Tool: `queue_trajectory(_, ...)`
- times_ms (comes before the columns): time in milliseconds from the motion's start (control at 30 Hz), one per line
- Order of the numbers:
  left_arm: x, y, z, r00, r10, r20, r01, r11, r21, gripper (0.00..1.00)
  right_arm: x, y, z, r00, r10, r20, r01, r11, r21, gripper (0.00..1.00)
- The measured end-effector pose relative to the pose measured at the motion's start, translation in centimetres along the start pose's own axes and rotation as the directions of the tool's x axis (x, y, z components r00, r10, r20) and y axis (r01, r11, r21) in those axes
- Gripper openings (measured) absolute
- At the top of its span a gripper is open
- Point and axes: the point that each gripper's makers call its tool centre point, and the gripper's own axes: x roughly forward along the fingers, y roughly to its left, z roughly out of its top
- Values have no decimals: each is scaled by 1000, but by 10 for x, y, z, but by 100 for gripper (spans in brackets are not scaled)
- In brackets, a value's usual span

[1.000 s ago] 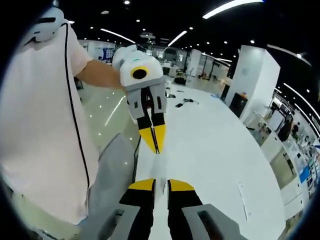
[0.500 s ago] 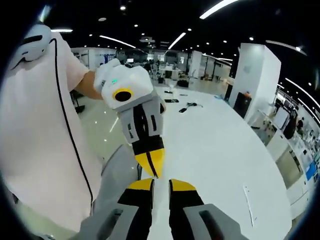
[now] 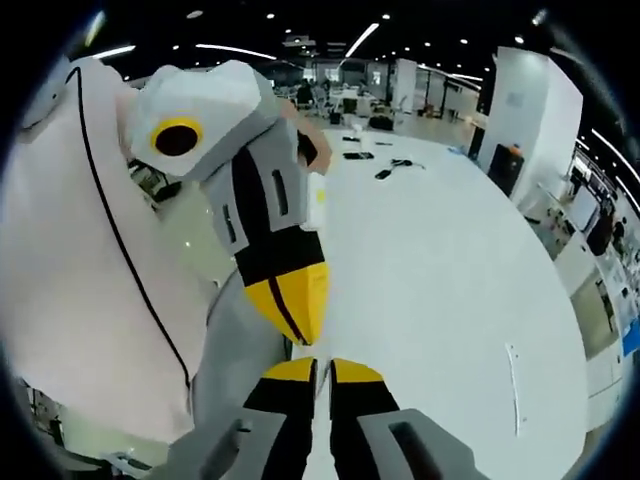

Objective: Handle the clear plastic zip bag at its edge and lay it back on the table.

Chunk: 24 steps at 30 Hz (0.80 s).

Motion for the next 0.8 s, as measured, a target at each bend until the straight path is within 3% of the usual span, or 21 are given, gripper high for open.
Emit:
queue_trajectory(267, -1, -5, 2, 1000, -10, 5, 10, 1000, 2, 0, 4, 1, -4, 1000, 5, -15, -5, 1000, 25, 0)
queue_trajectory(800, 4, -32, 13, 994, -104, 35, 106, 993, -50, 0, 4, -25, -17, 989, -130, -70, 134, 990, 53, 0)
